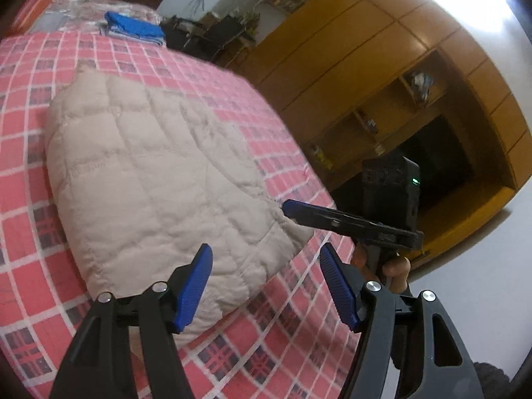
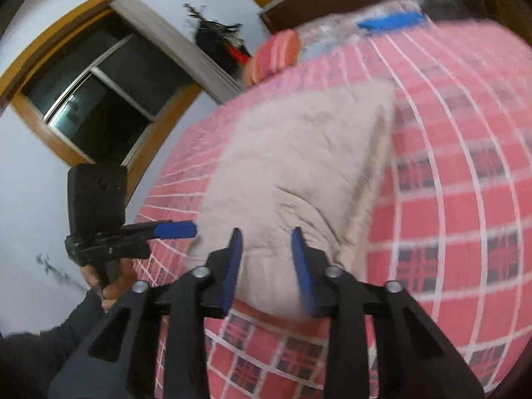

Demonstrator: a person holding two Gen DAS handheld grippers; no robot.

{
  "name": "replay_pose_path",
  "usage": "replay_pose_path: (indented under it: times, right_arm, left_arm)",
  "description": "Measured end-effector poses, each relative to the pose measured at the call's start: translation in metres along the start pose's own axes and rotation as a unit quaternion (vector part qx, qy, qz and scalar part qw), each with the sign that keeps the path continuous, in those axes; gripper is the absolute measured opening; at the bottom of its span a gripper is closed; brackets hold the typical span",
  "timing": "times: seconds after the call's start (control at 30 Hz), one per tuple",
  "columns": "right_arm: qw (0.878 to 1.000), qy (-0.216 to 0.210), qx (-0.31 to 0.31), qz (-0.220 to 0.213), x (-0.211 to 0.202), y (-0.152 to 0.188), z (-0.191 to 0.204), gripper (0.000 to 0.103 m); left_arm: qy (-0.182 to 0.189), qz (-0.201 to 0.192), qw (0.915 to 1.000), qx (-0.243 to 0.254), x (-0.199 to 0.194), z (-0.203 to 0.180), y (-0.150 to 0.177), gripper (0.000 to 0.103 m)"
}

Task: Fold large clothes

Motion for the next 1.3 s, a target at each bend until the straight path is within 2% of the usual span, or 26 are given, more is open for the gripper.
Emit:
replay_pose_path:
  times: [0.07,0.17,0.3,0.4,0.43,0.47,0.57,0.63,0.73,0.8,0.83,0.9,0.97,1.1,1.2,1.3]
  right_arm:
    - [0.999,0.031,0.011,0.011,0.007,0.013,-0.021,0.0]
    - [0.999,0.036,0.035,0.016,0.02,0.024,-0.038,0.0]
    - [0.998,0.041,0.041,0.011,0.034,0.032,-0.046,0.0]
    - [0.998,0.047,0.042,0.026,0.038,0.028,-0.043,0.0]
    - [0.998,0.042,0.044,0.034,0.032,0.025,-0.038,0.0]
    - [0.998,0.019,0.047,0.029,0.021,0.016,-0.031,0.007]
    - [0.998,-0.019,0.049,-0.02,-0.01,-0.017,-0.018,0.013]
    - [0.998,-0.02,0.054,-0.032,-0.012,-0.038,-0.017,0.015]
    - [0.995,-0.044,0.085,-0.023,0.009,-0.063,-0.03,0.015]
    - [0.994,-0.042,0.104,-0.009,0.028,-0.065,-0.045,0.015]
    - [0.993,-0.032,0.113,-0.002,0.036,-0.059,-0.054,0.012]
    - [0.994,0.0,0.111,0.019,0.053,-0.047,-0.069,0.0]
    - [0.993,0.002,0.112,0.026,0.058,-0.046,-0.078,0.0]
    - [0.993,-0.043,0.112,-0.009,0.04,-0.077,-0.065,0.012]
    - [0.992,-0.047,0.115,-0.021,0.042,-0.108,-0.063,0.014]
    - [0.99,-0.032,0.136,-0.002,0.06,-0.116,-0.084,0.016]
  left_arm:
    - [-0.003,0.012,0.9998,-0.016,0.013,0.016,0.009,0.065]
    - [-0.018,0.015,0.9997,-0.002,0.026,0.027,0.018,0.057]
    - [-0.022,0.007,0.9997,-0.007,0.027,0.03,0.021,0.055]
    - [-0.037,0.019,0.9991,-0.014,0.02,0.024,0.019,0.055]
    - [-0.037,0.014,0.9992,-0.011,0.011,0.016,0.016,0.057]
    - [-0.034,0.004,0.9994,-0.003,0.001,0.01,0.013,0.062]
    - [-0.014,-0.027,0.9995,0.006,-0.024,-0.002,-0.01,0.071]
    - [-0.012,-0.039,0.9992,-0.006,-0.031,0.007,-0.031,0.075]
    - [-0.013,-0.031,0.9978,-0.058,-0.02,0.04,-0.048,0.075]
    - [-0.007,-0.014,0.9962,-0.085,-0.004,0.058,-0.047,0.074]
    - [-0.001,-0.012,0.9949,-0.101,0.004,0.069,-0.044,0.074]
    - [0.012,-0.014,0.9939,-0.109,0.007,0.076,-0.043,0.073]
    - [0.015,-0.011,0.9944,-0.104,0.0,0.072,-0.046,0.072]
    - [0.009,-0.044,0.9958,-0.08,-0.025,0.064,-0.076,0.072]
    - [-0.01,-0.063,0.9926,-0.103,-0.026,0.081,-0.107,0.076]
    - [-0.022,-0.039,0.9868,-0.156,-0.003,0.114,-0.117,0.077]
Point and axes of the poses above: each gripper's, at about its wrist camera, not at the fingertips, and x roughly the way its jaws point, z to its left, y to its underside, the point moved 5 cm from there along x, roughly the way its jaws point, and after that the axes turned 4 degrees about -y, right-handed, at the moved point
